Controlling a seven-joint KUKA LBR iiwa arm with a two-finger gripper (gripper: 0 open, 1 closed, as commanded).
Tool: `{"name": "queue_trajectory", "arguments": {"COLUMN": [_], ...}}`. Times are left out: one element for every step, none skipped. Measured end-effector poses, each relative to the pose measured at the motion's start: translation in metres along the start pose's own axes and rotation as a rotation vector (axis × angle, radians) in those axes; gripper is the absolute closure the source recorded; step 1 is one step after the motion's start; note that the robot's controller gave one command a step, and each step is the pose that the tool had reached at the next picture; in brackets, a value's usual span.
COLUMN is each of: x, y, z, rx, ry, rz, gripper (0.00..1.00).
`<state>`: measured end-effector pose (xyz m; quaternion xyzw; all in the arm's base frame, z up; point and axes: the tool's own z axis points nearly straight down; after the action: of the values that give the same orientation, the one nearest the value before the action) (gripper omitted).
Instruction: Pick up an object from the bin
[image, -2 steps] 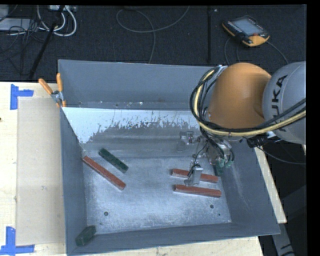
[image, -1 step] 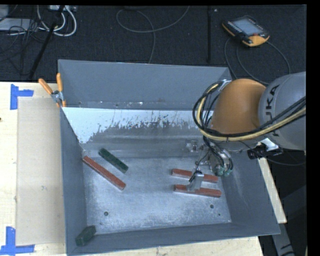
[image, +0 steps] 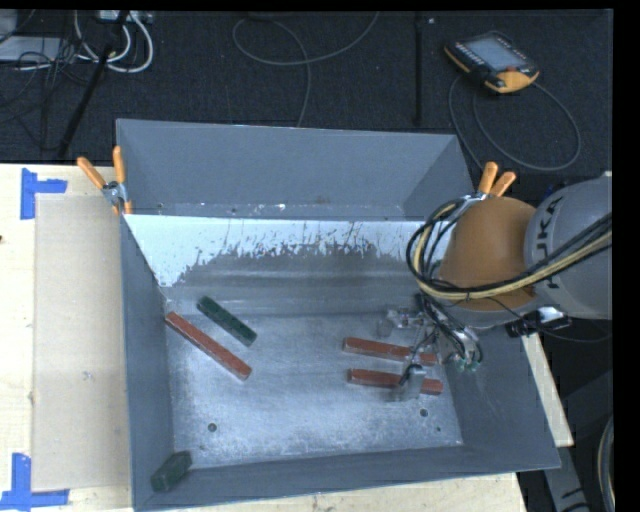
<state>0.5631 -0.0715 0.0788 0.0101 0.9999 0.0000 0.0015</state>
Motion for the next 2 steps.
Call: {"name": "queue_trajectory", "arguments": {"x": [-0.0191, -0.0112], "y": [-0.0125, -0.0043], "z": [0.0131, 0.0045], "rx": [0.0, -0.001], "ry": [0.006, 0.004], "rz": [0.059, 0.026], "gripper": [0.0, 0.0]}}
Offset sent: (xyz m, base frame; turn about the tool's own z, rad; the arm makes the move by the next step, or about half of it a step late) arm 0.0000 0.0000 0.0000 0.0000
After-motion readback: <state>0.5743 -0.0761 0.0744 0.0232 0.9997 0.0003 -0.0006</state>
